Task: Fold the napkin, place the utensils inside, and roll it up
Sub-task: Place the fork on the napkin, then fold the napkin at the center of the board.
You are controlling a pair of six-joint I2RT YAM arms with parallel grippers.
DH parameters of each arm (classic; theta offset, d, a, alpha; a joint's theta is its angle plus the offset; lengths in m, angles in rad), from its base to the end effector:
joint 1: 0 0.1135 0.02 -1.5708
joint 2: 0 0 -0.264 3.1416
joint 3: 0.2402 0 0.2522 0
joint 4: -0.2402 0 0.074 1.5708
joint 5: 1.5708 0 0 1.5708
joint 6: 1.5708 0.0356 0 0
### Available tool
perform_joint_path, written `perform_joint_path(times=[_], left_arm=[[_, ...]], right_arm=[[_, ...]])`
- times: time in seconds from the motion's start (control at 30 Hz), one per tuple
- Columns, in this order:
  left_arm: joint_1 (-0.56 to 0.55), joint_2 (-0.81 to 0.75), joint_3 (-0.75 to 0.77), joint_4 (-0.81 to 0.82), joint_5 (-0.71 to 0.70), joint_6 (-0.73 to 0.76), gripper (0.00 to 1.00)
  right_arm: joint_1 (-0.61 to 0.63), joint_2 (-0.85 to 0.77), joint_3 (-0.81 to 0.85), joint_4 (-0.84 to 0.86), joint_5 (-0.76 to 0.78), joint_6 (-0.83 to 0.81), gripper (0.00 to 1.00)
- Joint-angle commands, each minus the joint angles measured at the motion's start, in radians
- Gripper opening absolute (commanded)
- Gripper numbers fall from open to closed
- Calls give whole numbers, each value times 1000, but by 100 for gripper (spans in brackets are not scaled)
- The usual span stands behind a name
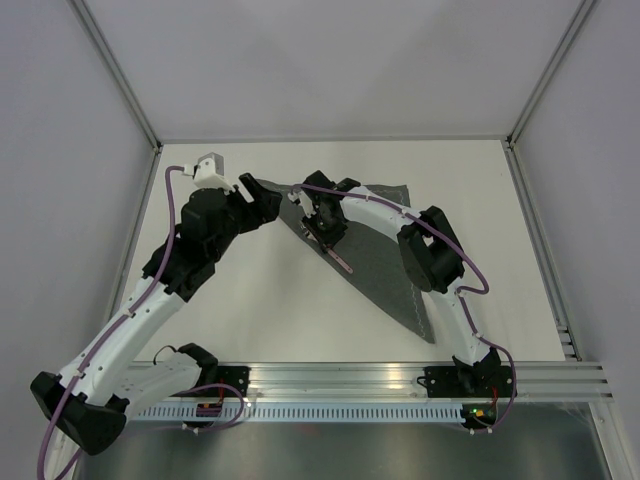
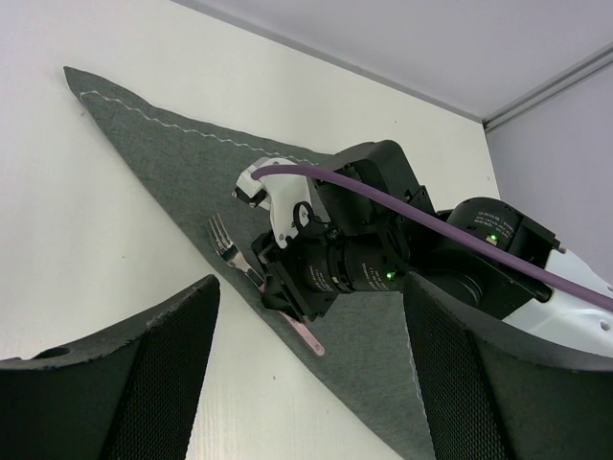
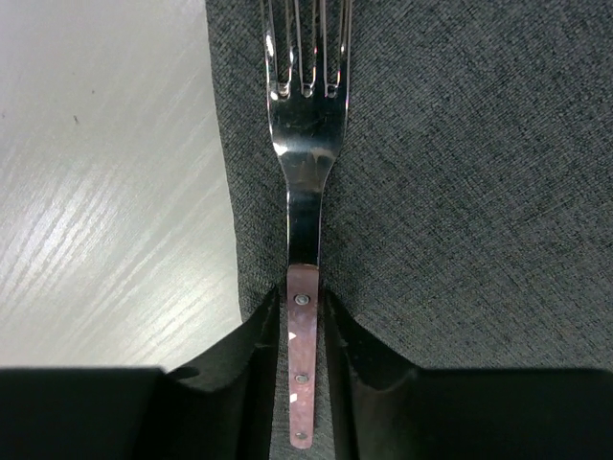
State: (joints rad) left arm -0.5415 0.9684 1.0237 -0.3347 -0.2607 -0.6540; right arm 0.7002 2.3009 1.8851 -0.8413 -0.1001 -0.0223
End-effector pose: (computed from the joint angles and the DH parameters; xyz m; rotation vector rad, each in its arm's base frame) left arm 0.1897 -0.1034 0.3746 -0.2900 1.8598 -0.5913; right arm 0.3634 0.3108 0.1621 -1.0339 2.6722 0.2860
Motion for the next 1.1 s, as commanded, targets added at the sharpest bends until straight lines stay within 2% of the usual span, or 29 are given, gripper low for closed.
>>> perform_joint_path(times=[0.0, 0.1, 0.2, 0.37, 0.47, 0.57, 0.6, 0.7, 0.73, 0.87, 0.97, 1.07], left_arm=[[9, 4, -5, 36, 11, 43, 82], [11, 4, -7, 43, 14, 50, 84], [14, 0, -5, 54, 18, 63, 85], [15, -13, -16, 103, 41, 112, 87], [15, -20, -75, 232, 121, 194, 88], [11, -8, -137, 362, 289, 278, 87], [5, -2, -154, 388, 346, 306, 87], [-67, 30, -218, 473, 376, 391, 86], [-122, 56, -234, 482, 367, 411, 86], [-256, 134, -266, 511, 273, 485, 85], [-326, 174, -292, 545, 265, 496, 85], [-429, 240, -286, 536, 158, 542, 85]], right_arm=[[-4, -67, 11, -44, 13, -2, 32], [-4, -78, 41, -56, -3, -2, 43], [-2, -93, 81, -73, -15, -2, 48], [-8, -142, 127, -94, -3, 5, 50], [-50, -210, 114, -75, -3, 19, 50], [-169, -294, 39, -33, -64, 62, 50], [-244, -316, 26, -25, -75, 64, 50], [-370, -405, -39, 8, -111, 59, 51], [-398, -450, -62, 16, -119, 55, 51], [-493, -546, -199, 53, -147, 33, 51], [-547, -584, -257, 53, -179, 18, 51], [-611, -606, -302, 64, -226, -2, 51]])
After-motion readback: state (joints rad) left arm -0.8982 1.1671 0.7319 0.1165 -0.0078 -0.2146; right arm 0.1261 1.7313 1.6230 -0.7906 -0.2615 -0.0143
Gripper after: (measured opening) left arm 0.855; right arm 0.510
